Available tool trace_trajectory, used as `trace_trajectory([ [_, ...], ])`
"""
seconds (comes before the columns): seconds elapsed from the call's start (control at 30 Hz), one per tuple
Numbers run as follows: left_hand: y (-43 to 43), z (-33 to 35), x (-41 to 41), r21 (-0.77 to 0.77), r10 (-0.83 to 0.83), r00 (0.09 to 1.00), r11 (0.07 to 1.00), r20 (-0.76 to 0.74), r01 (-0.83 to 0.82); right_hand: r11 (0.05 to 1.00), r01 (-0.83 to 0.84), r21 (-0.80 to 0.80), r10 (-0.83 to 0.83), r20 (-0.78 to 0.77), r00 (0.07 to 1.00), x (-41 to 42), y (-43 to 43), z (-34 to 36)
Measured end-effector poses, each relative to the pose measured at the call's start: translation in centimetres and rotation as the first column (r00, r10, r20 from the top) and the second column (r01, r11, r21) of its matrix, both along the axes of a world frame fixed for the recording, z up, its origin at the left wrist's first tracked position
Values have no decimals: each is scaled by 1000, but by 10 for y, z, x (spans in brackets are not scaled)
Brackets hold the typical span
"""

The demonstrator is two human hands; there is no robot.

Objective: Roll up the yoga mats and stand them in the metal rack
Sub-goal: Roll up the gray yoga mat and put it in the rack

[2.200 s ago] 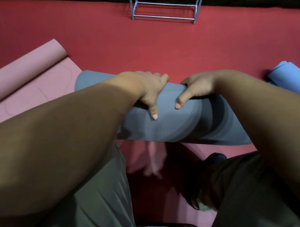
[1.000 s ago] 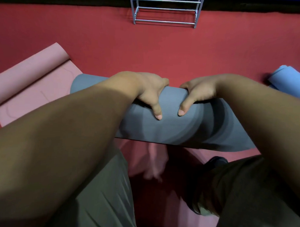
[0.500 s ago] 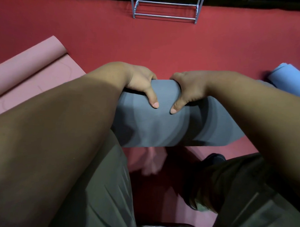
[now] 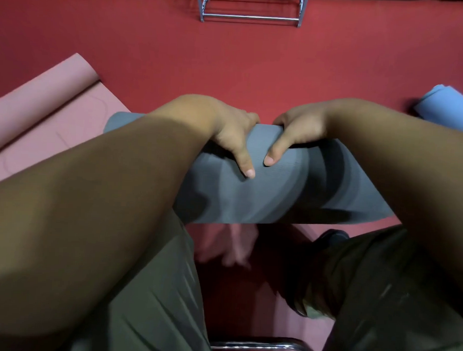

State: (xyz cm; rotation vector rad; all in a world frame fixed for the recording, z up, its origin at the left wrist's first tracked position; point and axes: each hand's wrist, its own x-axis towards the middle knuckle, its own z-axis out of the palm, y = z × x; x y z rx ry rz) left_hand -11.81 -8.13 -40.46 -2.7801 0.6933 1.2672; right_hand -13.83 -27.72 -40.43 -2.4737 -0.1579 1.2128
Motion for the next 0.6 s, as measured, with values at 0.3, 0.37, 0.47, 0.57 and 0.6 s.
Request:
trace_trajectory([
  [0.3,-4,0,-10,-15,-21,991,1000,132,23,996,63,63,-55,-130,990,0,-2,-8],
  [0.37,0,2,-8,-38,8,991,999,135,-3,996,45,76,-37,-98,995,1,0,-6],
  [0.47,3,3,-2,-65,46,991,997,123,-38,997,10,73,-7,-43,999,4,0,-1],
  [0.57,7,2,2,-65,59,993,997,99,-53,995,-98,35,97,19,995,4,4,3],
  [0.6,9,2,4,-68,70,994,996,89,-64,992,-123,14,123,33,992,4,5,4],
])
